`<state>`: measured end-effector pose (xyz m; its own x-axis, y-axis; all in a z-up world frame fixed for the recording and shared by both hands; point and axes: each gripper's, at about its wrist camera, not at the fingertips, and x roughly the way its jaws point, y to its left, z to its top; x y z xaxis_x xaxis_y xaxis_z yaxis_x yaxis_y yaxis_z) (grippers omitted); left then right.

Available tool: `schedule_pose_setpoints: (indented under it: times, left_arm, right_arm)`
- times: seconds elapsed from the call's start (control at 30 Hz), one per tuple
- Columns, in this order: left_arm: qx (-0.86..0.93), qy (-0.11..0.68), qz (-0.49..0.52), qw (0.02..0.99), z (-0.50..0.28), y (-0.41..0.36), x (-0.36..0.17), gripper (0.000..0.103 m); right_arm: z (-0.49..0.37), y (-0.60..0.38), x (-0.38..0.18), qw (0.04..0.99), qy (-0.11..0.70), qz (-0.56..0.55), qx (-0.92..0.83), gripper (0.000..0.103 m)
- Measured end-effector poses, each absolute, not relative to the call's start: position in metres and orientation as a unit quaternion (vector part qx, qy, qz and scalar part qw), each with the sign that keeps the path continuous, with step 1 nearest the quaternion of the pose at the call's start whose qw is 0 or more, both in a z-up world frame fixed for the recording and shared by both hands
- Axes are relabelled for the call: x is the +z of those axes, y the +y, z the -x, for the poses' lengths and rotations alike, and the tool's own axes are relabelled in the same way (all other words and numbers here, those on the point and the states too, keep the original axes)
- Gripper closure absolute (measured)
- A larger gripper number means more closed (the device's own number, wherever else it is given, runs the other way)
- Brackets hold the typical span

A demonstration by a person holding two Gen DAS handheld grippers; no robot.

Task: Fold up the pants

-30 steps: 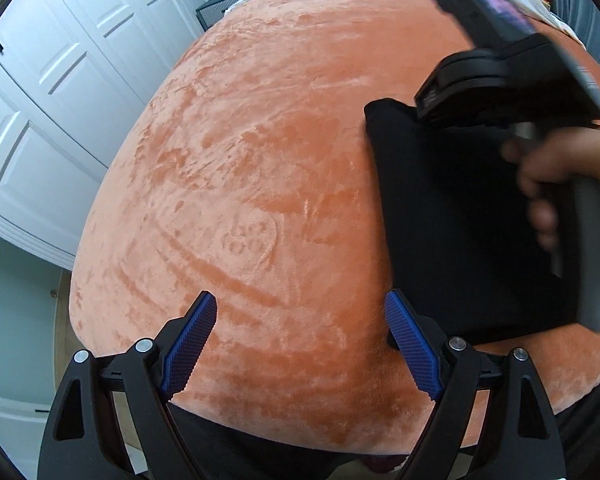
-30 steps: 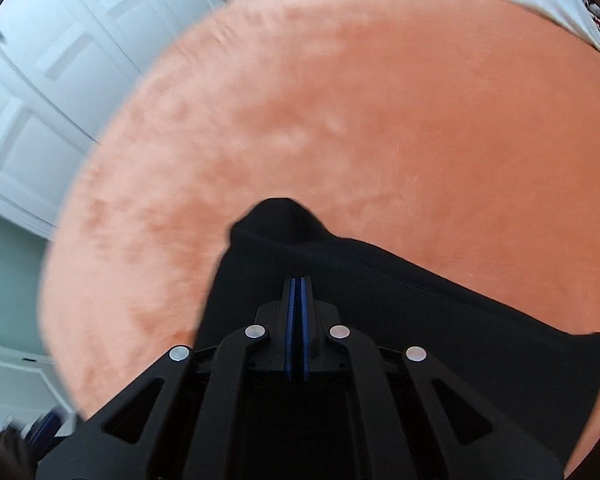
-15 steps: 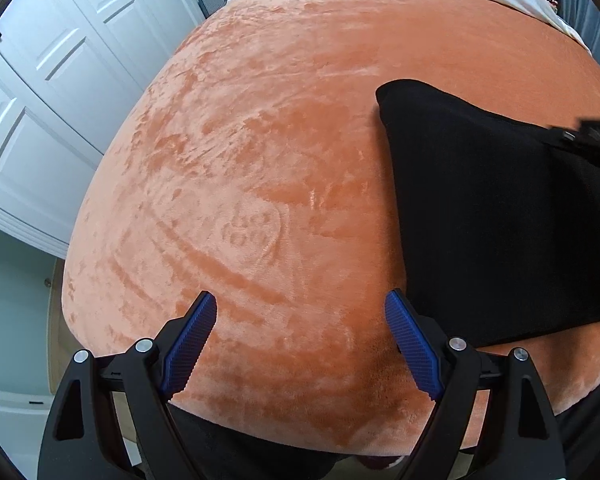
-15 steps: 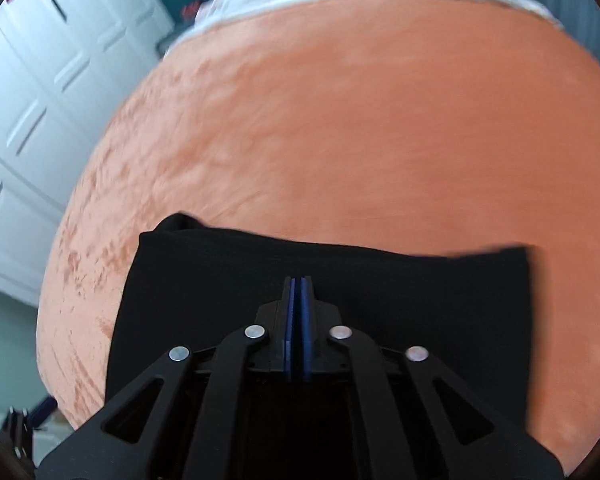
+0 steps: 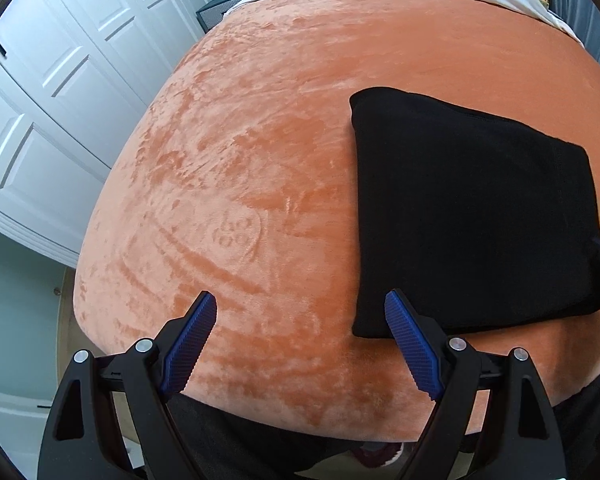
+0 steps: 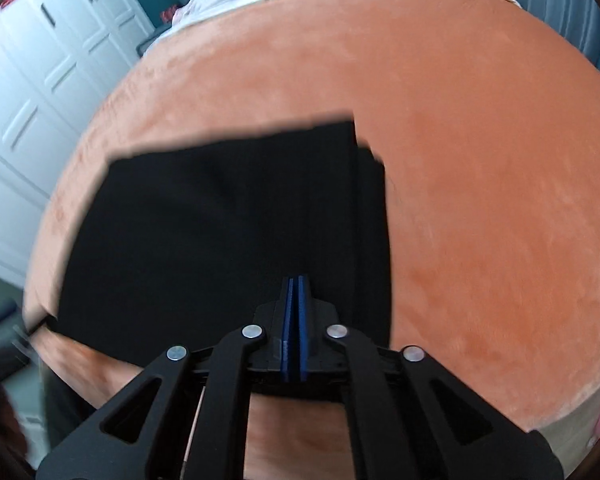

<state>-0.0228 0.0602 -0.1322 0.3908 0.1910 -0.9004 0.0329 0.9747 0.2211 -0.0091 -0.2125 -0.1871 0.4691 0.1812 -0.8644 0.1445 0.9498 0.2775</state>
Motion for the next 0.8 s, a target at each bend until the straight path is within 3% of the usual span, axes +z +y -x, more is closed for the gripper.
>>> schedule_pose_setpoints:
  times: [0.1,0.17,0.27,0.47,0.6,0.73,0.8]
  left_arm:
    - [0.043,0.543,-0.110,0.831,0.027,0.053,-0.127,0.017]
    - [0.040,0.541,-0.113,0.833,0.028,0.048,-0.125,0.017]
    - [0.026,0.546,-0.103,0.831,0.030,0.043,-0.126,0.017]
    - [-0.016,0.572,-0.069,0.817,0.025,0.031,-0.140,0.017]
    - [-0.026,0.582,-0.064,0.810,0.016,0.024,-0.143,0.017]
    - [-0.035,0.551,-0.055,0.832,0.017,0.024,-0.122,0.016]
    - [-0.039,0.557,-0.059,0.827,0.013,0.019,-0.129,0.016]
  right_arm:
    - [0.012,-0.212,-0.176,0.841,0.515,-0.166,0.008,0.101]
    - [0.016,-0.211,-0.162,0.845,0.508,-0.169,0.004,0.092]
    - [0.027,-0.216,-0.151,0.850,0.500,-0.166,-0.004,0.054]
    - [0.023,-0.214,-0.176,0.830,0.536,-0.153,0.008,0.054]
    - [0.021,-0.217,-0.176,0.828,0.530,-0.183,0.019,0.084]
    - [0.045,-0.233,-0.141,0.846,0.492,-0.206,0.029,0.086]
    - [0.047,-0.241,-0.167,0.835,0.521,-0.180,0.003,0.080]
